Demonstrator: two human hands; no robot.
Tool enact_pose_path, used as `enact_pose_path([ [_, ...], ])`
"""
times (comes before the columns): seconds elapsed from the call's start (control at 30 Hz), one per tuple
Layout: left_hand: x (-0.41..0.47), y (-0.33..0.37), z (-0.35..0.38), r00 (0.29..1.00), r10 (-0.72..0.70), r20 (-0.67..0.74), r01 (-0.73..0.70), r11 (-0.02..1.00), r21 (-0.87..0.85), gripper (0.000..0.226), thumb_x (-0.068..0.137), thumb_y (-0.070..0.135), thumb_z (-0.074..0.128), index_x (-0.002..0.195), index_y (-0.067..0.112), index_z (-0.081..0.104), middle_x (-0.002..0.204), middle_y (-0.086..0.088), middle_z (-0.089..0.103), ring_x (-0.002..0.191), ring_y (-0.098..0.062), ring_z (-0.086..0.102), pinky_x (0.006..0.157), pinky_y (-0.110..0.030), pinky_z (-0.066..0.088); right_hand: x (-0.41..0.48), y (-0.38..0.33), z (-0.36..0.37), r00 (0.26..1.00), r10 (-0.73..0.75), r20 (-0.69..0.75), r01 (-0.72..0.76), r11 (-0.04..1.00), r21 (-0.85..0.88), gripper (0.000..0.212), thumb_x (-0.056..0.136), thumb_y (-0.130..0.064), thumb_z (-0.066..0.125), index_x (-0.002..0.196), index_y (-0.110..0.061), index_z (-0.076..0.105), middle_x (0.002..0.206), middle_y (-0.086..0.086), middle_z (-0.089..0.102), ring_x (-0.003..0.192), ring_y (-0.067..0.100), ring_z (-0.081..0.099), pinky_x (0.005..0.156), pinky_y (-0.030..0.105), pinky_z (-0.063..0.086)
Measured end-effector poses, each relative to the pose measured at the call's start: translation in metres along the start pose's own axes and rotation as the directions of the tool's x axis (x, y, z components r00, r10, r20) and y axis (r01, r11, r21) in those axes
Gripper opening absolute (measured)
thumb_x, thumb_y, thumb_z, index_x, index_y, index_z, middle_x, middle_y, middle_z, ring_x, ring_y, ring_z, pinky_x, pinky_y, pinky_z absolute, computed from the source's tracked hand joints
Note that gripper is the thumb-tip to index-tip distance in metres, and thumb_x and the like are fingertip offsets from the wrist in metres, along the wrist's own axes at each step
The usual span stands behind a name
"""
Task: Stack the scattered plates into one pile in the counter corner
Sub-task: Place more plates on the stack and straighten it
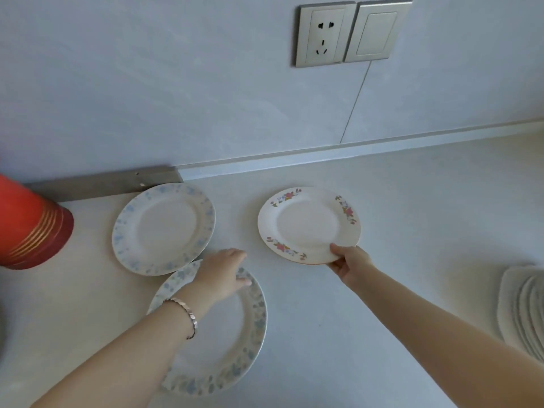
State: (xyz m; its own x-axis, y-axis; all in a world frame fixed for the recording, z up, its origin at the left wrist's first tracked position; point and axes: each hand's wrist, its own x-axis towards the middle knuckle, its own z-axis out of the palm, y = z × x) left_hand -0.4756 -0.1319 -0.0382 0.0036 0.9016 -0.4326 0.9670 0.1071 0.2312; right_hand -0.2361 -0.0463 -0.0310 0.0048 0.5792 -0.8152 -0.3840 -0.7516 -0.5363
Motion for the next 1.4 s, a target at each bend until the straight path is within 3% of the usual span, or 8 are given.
enact_pose_path([
  [0.1, 0.024, 0.008, -0.005, 0.975, -0.072, 0.212, 0.03, 0.98, 0.195, 0.058, 0.075, 0.054, 0.064, 0.119, 0.017, 0.053, 0.123, -0.003, 0.06, 0.116, -0.024, 0.053, 0.09, -0.03, 0.042, -0.011, -0.008, -0.024, 0.998, -0.058, 0.015, 0.058, 0.998, 0.021, 0.034, 0.084, 0.012, 0.052, 0.111, -0.007, 0.051, 0.088, 0.009, 0.06, 0.076, 0.023, 0.059, 0.044, 0.025, 0.057],
  [0.23, 0.037, 0.013, -0.007, 0.927, -0.07, 0.37, 0.016, 0.989, 0.146, 0.04, 0.072, 0.052, 0.068, 0.063, 0.022, 0.043, 0.073, 0.005, 0.052, 0.08, -0.019, 0.05, 0.052, -0.024, 0.027, -0.027, -0.023, -0.06, 0.992, -0.124, 0.021, 0.124, 0.992, 0.015, 0.032, 0.084, 0.012, 0.052, 0.108, -0.007, 0.053, 0.088, 0.008, 0.062, 0.077, 0.021, 0.06, 0.046, 0.023, 0.057],
  [0.47, 0.032, 0.039, -0.02, 0.845, 0.131, 0.518, -0.256, 0.95, 0.177, 0.048, 0.074, 0.057, 0.064, 0.059, 0.023, 0.033, 0.065, 0.008, 0.038, 0.073, -0.019, 0.043, 0.051, -0.025, 0.024, -0.04, -0.029, -0.115, 0.99, -0.141, 0.005, 0.141, 0.986, 0.085, 0.026, 0.085, 0.012, 0.049, 0.09, -0.012, 0.059, 0.081, 0.005, 0.068, 0.072, 0.019, 0.065, 0.048, 0.024, 0.057],
  [0.73, 0.031, 0.086, -0.049, 0.972, 0.186, 0.145, -0.162, 0.973, -0.163, 0.048, 0.076, 0.047, 0.068, 0.056, 0.021, 0.033, 0.055, 0.005, 0.034, 0.054, -0.013, 0.03, 0.053, -0.029, 0.025, -0.053, -0.058, -0.179, 0.977, -0.214, -0.014, 0.215, 0.974, 0.065, 0.025, 0.084, 0.011, 0.05, 0.098, -0.009, 0.058, 0.09, 0.007, 0.064, 0.078, 0.02, 0.061, 0.05, 0.023, 0.057],
  [0.97, 0.033, 0.199, -0.07, 0.909, -0.213, -0.359, -0.061, 0.783, -0.619, 0.042, 0.087, 0.027, 0.061, 0.054, 0.009, 0.042, 0.045, -0.003, 0.037, 0.043, -0.02, 0.032, 0.037, -0.02, 0.029, -0.089, -0.133, -0.273, 0.907, -0.421, -0.002, 0.421, 0.907, 0.034, 0.023, 0.087, 0.004, 0.048, 0.09, -0.014, 0.06, 0.075, -0.001, 0.069, 0.057, 0.008, 0.067, 0.049, 0.02, 0.055],
  [1.1, 0.038, 0.275, -0.057, 0.811, -0.475, -0.341, 0.024, 0.61, -0.792, 0.045, 0.088, 0.031, 0.06, 0.057, 0.008, 0.037, 0.053, -0.009, 0.033, 0.049, -0.024, 0.03, 0.033, -0.02, 0.029, -0.103, -0.18, -0.351, 0.901, -0.432, -0.028, 0.433, 0.898, 0.081, 0.02, 0.09, 0.0, 0.046, 0.092, -0.015, 0.059, 0.064, -0.006, 0.073, 0.054, 0.007, 0.069, 0.047, 0.02, 0.055],
  [1.23, 0.048, 0.345, -0.049, 0.734, -0.629, -0.256, 0.044, 0.421, -0.906, 0.05, 0.086, 0.036, 0.062, 0.053, 0.012, 0.032, 0.062, -0.01, 0.038, 0.065, -0.023, 0.036, 0.06, -0.032, 0.033, -0.111, -0.204, -0.426, 0.904, -0.424, -0.053, 0.425, 0.905, 0.022, 0.022, 0.088, -0.001, 0.048, 0.099, -0.015, 0.06, 0.081, 0.003, 0.071, 0.068, 0.019, 0.066, 0.05, 0.022, 0.057],
  [1.4, 0.055, 0.421, -0.045, 0.644, -0.743, -0.18, -0.023, 0.216, -0.976, 0.049, 0.088, 0.036, 0.058, 0.056, 0.014, 0.029, 0.058, 0.0, 0.035, 0.05, -0.014, 0.031, 0.058, -0.031, 0.036, -0.117, -0.207, -0.485, 0.917, -0.386, -0.101, 0.379, 0.921, -0.087, 0.026, 0.087, 0.001, 0.049, 0.108, -0.012, 0.057, 0.088, 0.006, 0.064, 0.076, 0.022, 0.058, 0.047, 0.022, 0.054],
])
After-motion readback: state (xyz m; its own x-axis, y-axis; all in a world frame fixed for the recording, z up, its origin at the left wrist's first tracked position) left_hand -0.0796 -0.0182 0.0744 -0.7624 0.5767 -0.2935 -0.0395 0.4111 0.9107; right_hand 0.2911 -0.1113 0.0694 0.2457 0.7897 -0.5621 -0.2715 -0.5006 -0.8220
